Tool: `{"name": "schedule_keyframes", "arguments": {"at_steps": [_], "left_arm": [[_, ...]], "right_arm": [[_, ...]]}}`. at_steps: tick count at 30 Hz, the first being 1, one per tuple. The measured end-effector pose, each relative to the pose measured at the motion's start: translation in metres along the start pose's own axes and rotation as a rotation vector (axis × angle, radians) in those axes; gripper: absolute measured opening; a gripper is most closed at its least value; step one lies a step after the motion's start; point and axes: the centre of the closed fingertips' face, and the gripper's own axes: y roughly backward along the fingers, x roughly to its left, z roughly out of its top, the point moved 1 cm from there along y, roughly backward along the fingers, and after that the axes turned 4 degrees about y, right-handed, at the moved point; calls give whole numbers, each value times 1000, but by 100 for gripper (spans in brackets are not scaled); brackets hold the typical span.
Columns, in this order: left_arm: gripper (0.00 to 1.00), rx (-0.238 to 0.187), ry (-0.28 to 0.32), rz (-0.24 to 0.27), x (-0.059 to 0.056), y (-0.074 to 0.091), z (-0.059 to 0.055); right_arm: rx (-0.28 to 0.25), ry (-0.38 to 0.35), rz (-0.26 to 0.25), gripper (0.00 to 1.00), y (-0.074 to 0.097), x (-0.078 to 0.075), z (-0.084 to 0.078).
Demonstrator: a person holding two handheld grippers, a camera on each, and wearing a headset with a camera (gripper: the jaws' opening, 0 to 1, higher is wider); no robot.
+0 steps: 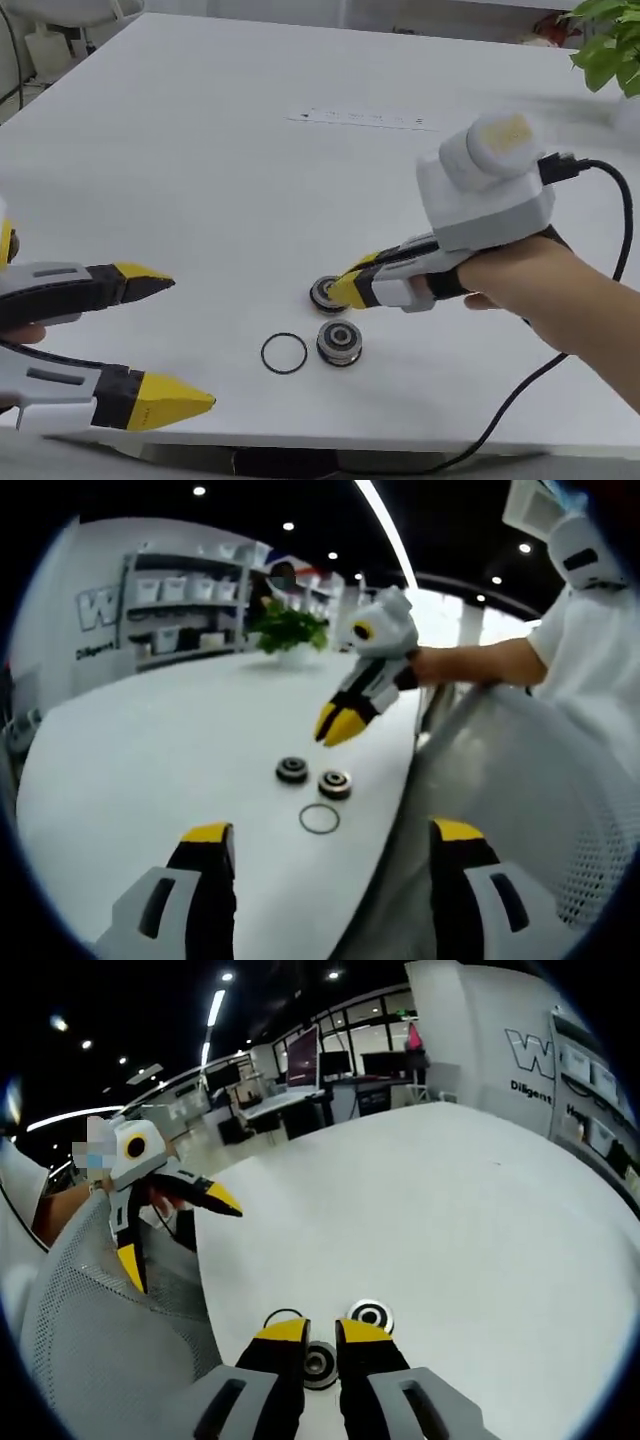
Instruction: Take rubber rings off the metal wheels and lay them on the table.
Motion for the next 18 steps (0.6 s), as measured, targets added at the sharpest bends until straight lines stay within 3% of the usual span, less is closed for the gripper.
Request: {"name": "schedule_keyframes", "arguments": {"at_steps": [4,6,12,18], "left_arm": [[82,10,-18,-12,-2,0,6],[82,1,-33,-22,-4,0,14],[82,-17,-110,-40,-3,-3,48],[81,-19,-218,-64,-1,-16,81]], "right_arm": [[-34,-17,-2,11,12,-5,-2],[-34,-6,-9,12,17,-6,-5],[-18,10,-1,14,23,-4,-19],[1,9,32,16,16,-1,-30]]}}
